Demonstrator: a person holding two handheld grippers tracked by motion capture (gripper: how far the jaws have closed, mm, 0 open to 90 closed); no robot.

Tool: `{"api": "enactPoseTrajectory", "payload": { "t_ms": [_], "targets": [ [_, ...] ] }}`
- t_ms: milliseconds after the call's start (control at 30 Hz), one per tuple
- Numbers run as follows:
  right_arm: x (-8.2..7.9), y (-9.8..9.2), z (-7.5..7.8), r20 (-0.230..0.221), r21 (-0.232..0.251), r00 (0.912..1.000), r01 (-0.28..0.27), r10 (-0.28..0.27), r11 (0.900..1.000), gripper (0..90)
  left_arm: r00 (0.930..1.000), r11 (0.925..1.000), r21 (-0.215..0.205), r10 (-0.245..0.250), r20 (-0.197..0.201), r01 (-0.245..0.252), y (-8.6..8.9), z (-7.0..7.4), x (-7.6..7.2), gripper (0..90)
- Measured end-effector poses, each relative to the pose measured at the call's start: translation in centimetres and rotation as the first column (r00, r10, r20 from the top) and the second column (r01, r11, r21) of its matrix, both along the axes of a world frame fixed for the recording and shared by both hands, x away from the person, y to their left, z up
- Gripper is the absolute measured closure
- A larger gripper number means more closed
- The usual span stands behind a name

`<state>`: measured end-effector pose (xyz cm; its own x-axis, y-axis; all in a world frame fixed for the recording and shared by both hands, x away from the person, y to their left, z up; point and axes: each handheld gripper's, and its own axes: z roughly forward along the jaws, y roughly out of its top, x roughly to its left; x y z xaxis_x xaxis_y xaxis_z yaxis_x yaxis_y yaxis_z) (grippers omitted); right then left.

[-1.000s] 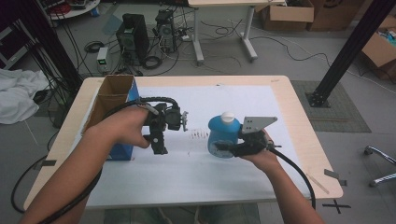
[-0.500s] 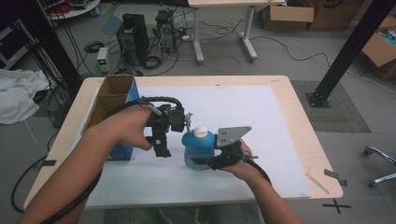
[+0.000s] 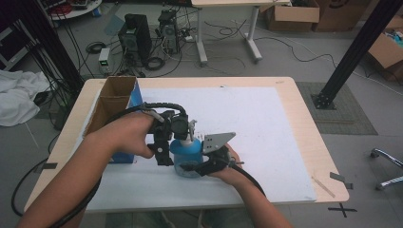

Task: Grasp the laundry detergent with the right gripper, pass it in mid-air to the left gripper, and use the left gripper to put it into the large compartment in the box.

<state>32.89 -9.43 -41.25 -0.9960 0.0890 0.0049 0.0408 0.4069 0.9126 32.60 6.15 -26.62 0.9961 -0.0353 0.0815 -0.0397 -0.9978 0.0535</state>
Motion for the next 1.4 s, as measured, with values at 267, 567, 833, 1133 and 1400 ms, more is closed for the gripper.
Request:
{"api": "enactPoseTrajectory", "payload": {
  "t_ms": [267,567,833,1133,1400],
  "targets": [
    [0.0,2.0,0.2,0.010,0.007,0.9998,-0.019,0.019,1.000,45.3,0.9996,0.9997,-0.001,-0.023,0.016,0.023,-0.6,0.1,-0.7,0.3],
    [-0.2,3.2,0.2,0.017,0.008,0.9993,-0.033,0.033,0.999,45.4,0.9994,0.9996,0.015,-0.023,0.025,0.022,-0.8,-0.2,-0.9,0.5],
    [-0.1,3.3,0.3,0.020,0.018,0.9991,-0.037,0.036,0.999,45.4,0.9994,0.9994,0.027,-0.022,0.028,0.021,-0.9,-0.7,-0.8,1.9],
    [0.1,3.6,0.5,0.031,0.034,0.9988,-0.039,0.037,0.999,45.4,0.9995,0.9993,0.037,-0.011,0.030,0.010,-0.7,-0.6,-0.6,8.6],
    [0.0,3.7,0.5,0.023,0.027,0.9990,-0.039,0.039,0.999,45.4,0.9996,0.9991,0.042,-0.004,0.028,0.003,-0.7,-0.5,-0.7,13.3]
  ]
}}
